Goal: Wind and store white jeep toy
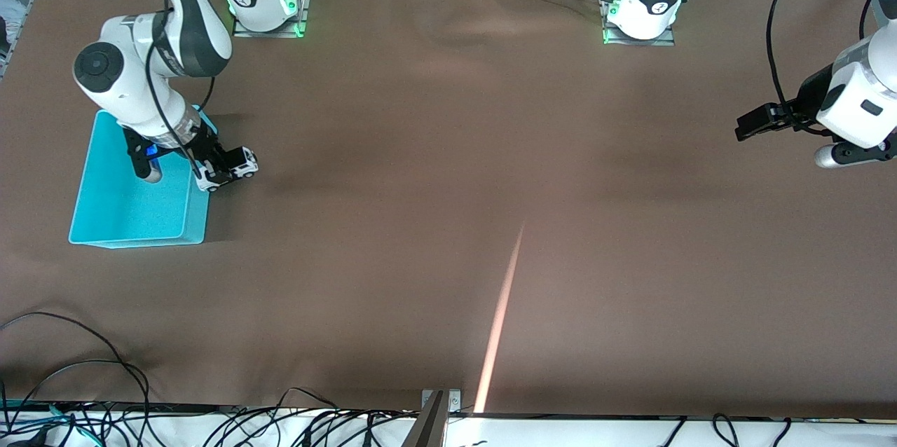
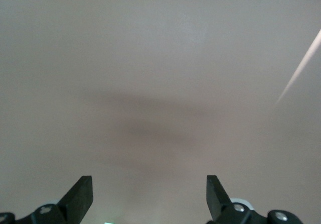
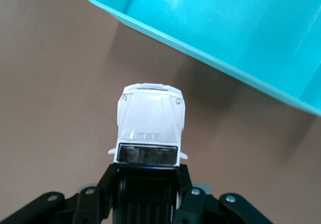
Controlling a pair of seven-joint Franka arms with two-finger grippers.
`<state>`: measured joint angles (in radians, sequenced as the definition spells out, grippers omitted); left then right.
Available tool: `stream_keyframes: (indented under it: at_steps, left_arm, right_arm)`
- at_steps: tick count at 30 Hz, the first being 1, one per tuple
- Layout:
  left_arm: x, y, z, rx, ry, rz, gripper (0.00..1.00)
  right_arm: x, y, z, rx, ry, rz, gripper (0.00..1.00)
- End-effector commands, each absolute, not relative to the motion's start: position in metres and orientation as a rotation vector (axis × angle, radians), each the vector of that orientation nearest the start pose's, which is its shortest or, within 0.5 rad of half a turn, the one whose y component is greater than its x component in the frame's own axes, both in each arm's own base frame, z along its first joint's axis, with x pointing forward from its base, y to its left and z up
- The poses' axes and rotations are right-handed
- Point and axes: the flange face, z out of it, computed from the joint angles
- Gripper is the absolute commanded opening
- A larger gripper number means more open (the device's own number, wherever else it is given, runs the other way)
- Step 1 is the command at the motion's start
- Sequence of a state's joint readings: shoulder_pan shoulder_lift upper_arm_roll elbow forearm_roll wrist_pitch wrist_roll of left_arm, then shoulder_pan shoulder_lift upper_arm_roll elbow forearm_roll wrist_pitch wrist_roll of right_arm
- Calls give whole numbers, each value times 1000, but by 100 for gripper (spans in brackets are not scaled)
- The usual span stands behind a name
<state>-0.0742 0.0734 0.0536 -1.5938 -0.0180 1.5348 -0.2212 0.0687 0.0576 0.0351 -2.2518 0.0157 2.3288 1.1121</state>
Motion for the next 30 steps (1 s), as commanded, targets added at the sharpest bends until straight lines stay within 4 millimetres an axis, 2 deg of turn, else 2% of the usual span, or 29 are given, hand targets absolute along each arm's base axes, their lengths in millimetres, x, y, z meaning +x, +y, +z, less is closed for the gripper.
stream_keyframes:
  at_steps: [1,6,13,17,23,25,30]
  left_arm:
    - [566,-12,568,-3143,-295,201,100]
    - [566,-10,568,-3138,-299,200,100]
    - [566,-7,569,-3136,-309,199,100]
    - [566,-7,569,-3135,-309,199,100]
    - [566,-7,568,-3134,-308,202,100]
    - [566,-7,568,-3134,-311,202,100]
    - [565,-7,568,-3133,-311,206,100]
  right_arm:
    - [534,31,371,-2864,1248,84,0]
    - [532,-13,374,-2934,1063,112,0]
    - [527,-59,365,-2999,885,139,0]
    - [521,-103,354,-3027,771,170,0]
    - [508,-162,323,-3076,656,243,0]
    - [507,-172,314,-3095,631,241,0]
    - [510,-175,288,-3110,637,249,0]
